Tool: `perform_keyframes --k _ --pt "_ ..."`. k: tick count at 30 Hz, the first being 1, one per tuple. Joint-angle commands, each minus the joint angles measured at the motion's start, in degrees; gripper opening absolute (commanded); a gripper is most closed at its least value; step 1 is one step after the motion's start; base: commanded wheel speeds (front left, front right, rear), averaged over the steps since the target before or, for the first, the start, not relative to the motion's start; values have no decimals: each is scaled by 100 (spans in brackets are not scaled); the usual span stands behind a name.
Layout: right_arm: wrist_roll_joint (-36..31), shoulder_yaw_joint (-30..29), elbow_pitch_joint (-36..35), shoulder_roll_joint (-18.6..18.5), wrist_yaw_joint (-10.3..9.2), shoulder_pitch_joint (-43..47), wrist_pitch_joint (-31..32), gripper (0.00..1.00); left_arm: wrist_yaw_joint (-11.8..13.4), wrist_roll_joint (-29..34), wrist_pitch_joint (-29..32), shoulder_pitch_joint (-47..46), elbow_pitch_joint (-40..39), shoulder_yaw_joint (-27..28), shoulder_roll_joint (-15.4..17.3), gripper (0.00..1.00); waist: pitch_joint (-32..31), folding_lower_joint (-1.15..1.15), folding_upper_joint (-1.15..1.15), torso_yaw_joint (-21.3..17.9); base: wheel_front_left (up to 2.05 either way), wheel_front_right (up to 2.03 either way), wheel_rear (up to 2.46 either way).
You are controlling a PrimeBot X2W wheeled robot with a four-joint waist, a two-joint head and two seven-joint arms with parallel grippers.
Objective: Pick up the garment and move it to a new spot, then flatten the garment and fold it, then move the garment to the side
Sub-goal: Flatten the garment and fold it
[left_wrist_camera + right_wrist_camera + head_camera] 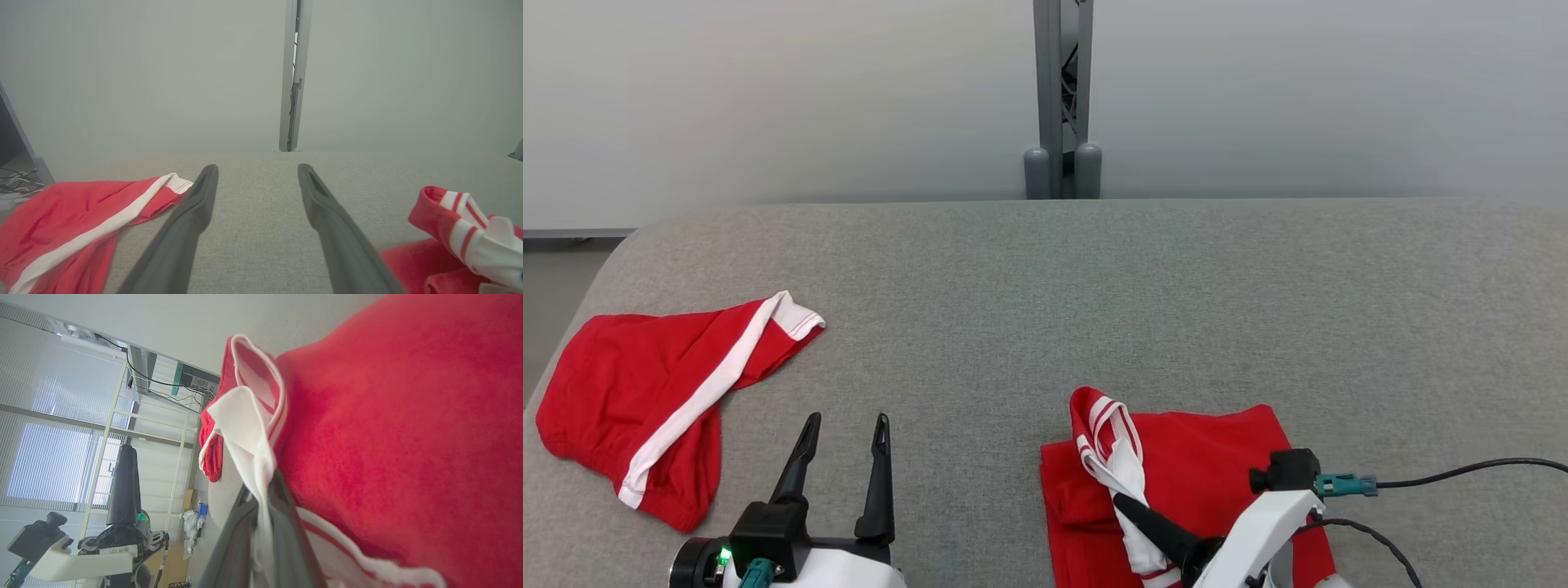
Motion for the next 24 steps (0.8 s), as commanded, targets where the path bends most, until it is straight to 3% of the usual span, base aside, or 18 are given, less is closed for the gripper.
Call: perform_keyframes --k 1,15,16,17,24 --pt "-11 -5 66 24 0 -59 8 0 -22 -15 -16 -103 10 -9 21 100 57 0 0 92 0 0 0" --pt "-137 244 688 292 1 -321 80 0 -32 -22 -16 -247 49 -140 22 100 352 0 0 518 0 0 0" --pt "-174 277 773 282 0 -341 121 40 -30 -23 -16 -251 51 -149 21 100 357 0 0 528 0 0 0" --pt "-192 307 836 283 0 -366 164 100 -29 -26 -16 -258 59 -155 21 100 358 0 0 536 0 0 0" --pt "-158 349 867 344 0 -443 168 100 -22 32 -16 -293 130 -132 22 100 293 0 0 522 0 0 0"
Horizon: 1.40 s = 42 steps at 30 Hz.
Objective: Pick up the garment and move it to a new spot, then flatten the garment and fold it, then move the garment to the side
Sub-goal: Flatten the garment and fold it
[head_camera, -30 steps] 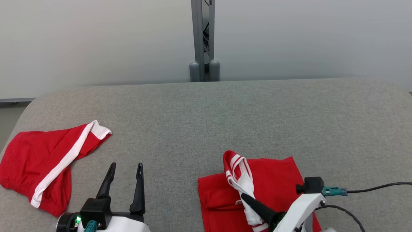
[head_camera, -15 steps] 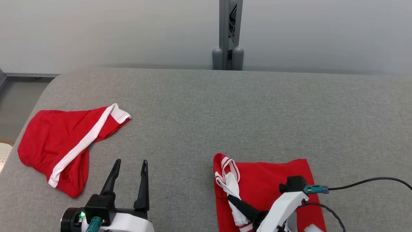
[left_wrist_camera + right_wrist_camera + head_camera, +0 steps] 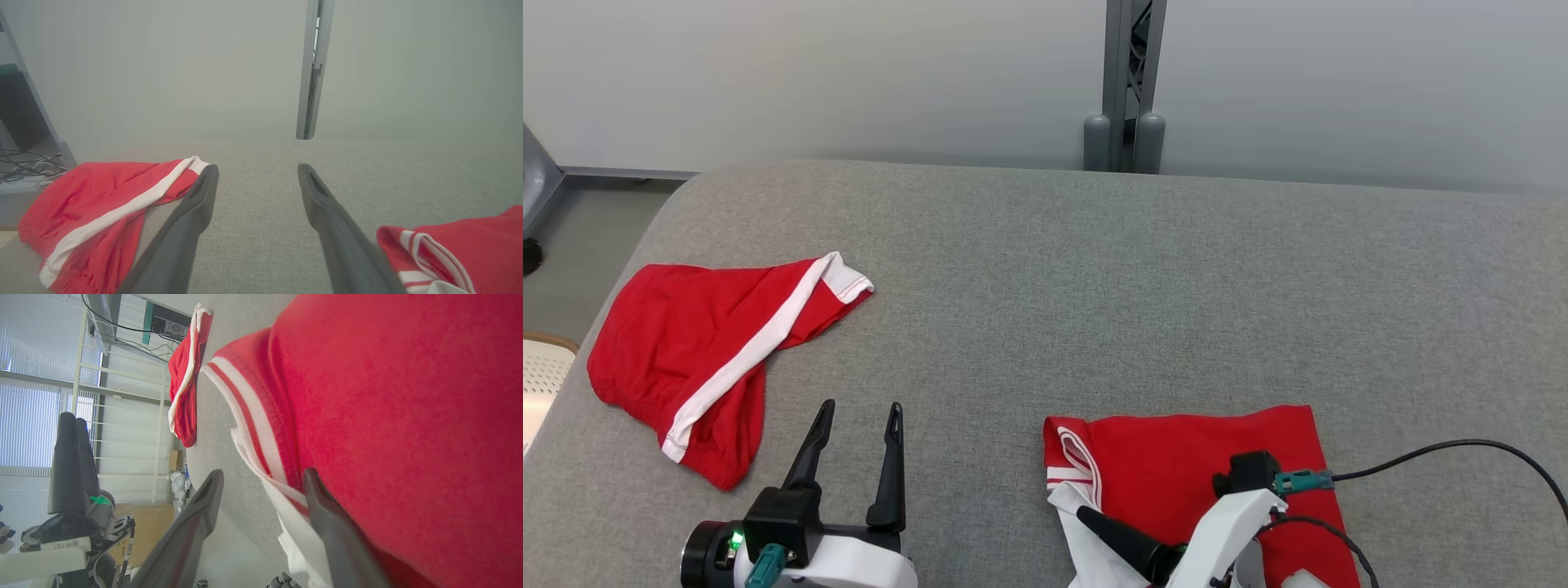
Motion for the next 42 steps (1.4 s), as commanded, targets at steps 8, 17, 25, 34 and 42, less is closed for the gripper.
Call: perform_keyframes --k 8,17,25,34,42 --pt "161 5 -623 -54 0 -38 51 100 -6 72 -16 18 25 81 23 100 -213 0 0 -146 0 0 0" --pt "-150 -425 -990 -578 0 -243 -360 100 -22 101 -16 66 -26 183 21 100 -394 0 0 -406 0 0 0" --pt "-2030 -1034 -426 -1493 0 -597 -2058 100 -9 38 -16 -28 -149 297 22 100 -475 0 0 -687 0 0 0" --pt "-4572 -2291 -416 -1538 0 -328 -2835 100 -17 9 -15 -141 -466 475 22 100 -469 0 0 -904 0 0 0" --pt "-6407 -3670 -1754 -757 -1 968 -2823 100 25 24 -15 17 -677 505 25 100 -452 0 0 -997 0 0 0"
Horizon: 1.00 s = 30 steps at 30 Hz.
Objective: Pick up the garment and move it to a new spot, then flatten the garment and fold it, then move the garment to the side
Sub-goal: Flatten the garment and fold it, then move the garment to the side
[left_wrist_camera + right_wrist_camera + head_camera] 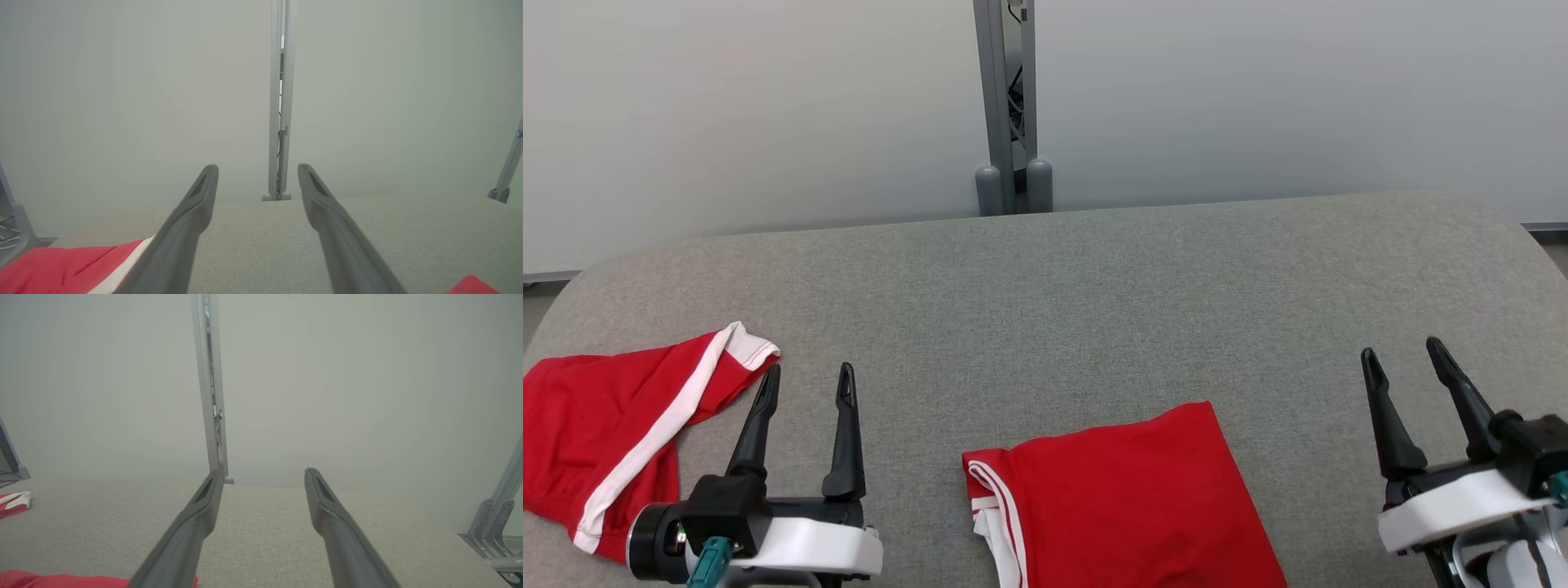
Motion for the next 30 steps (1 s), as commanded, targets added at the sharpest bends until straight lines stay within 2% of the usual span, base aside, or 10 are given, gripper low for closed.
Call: perform_keyframes --k 1,4,7,16,18,20,22,23,30 --pt "-183 -148 -102 98 -2 237 -4 100 44 12 -14 74 -57 12 26 100 0 0 0 -9 0 0 0" --pt "-285 -249 -153 328 -2 478 -4 100 82 49 -14 158 -100 -38 26 100 4 0 0 -21 0 0 0" --pt "-356 -236 -128 405 -2 585 -5 100 109 54 -15 210 -122 -80 28 100 8 0 0 -28 0 0 0" --pt "-120 -131 0 377 -2 527 -5 100 71 27 -14 189 -80 -131 27 100 40 0 0 23 0 0 0" --pt "241 178 362 293 -2 544 12 100 57 15 -14 187 -56 -150 27 100 64 0 0 45 0 0 0" --pt "482 591 696 22 -2 369 18 100 44 18 -15 187 -29 -180 24 100 116 0 0 67 0 0 0" --pt "928 1016 1002 -76 -1 269 175 100 24 30 -14 173 8 -203 28 100 178 0 0 91 0 0 0" --pt "1414 1391 1192 -220 -1 143 346 100 -10 41 -15 138 32 -211 30 100 253 0 0 115 0 0 0" --pt "3010 2471 1350 -621 -2 -378 731 100 -65 106 -15 -24 69 -225 28 100 609 0 0 196 0 0 0"
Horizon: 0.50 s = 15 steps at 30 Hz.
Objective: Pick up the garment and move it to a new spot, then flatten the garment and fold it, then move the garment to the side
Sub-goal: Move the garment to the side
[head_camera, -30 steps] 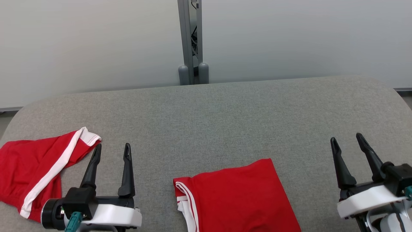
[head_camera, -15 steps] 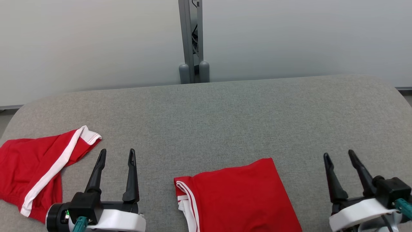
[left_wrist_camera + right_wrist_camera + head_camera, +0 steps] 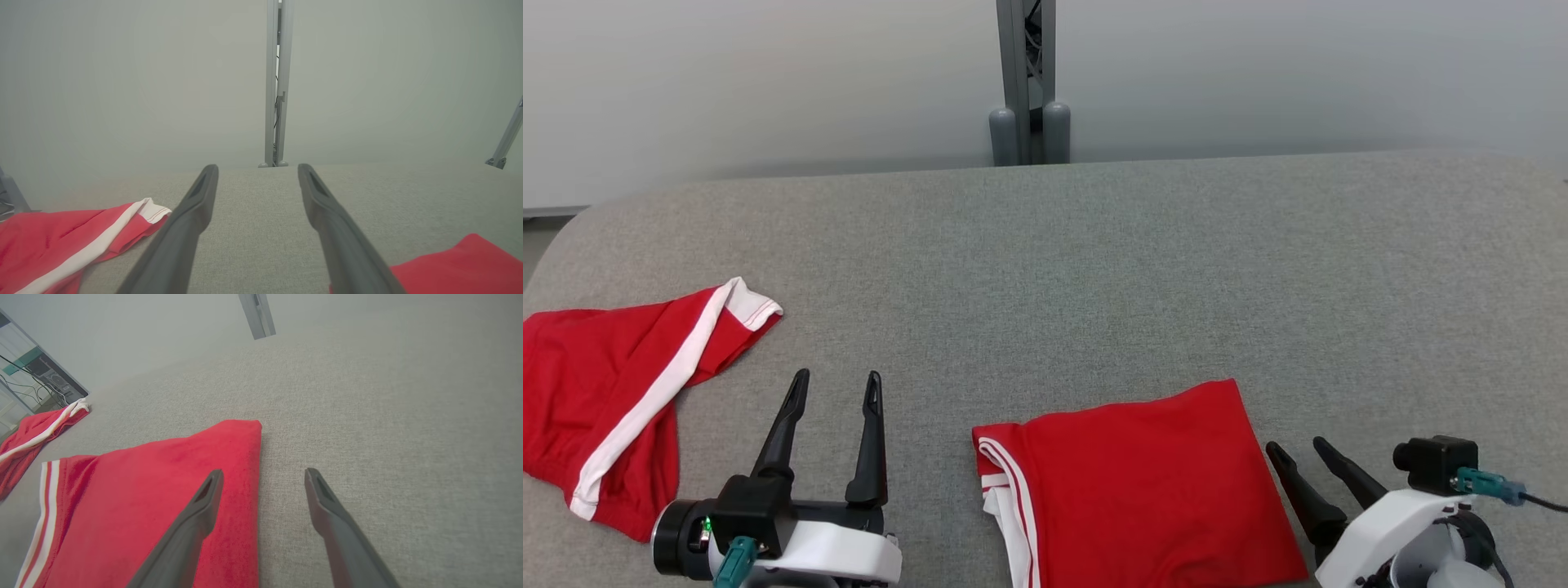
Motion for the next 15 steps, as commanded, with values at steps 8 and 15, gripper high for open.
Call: perform_keyframes --k 8,15 --pt "1477 868 58 -270 -1 -547 521 100 -90 116 -15 -323 18 7 24 100 423 0 0 134 0 0 0" --pt "2090 1542 225 -367 -2 -771 794 100 -80 148 -16 -404 21 50 23 100 557 0 0 191 0 0 0"
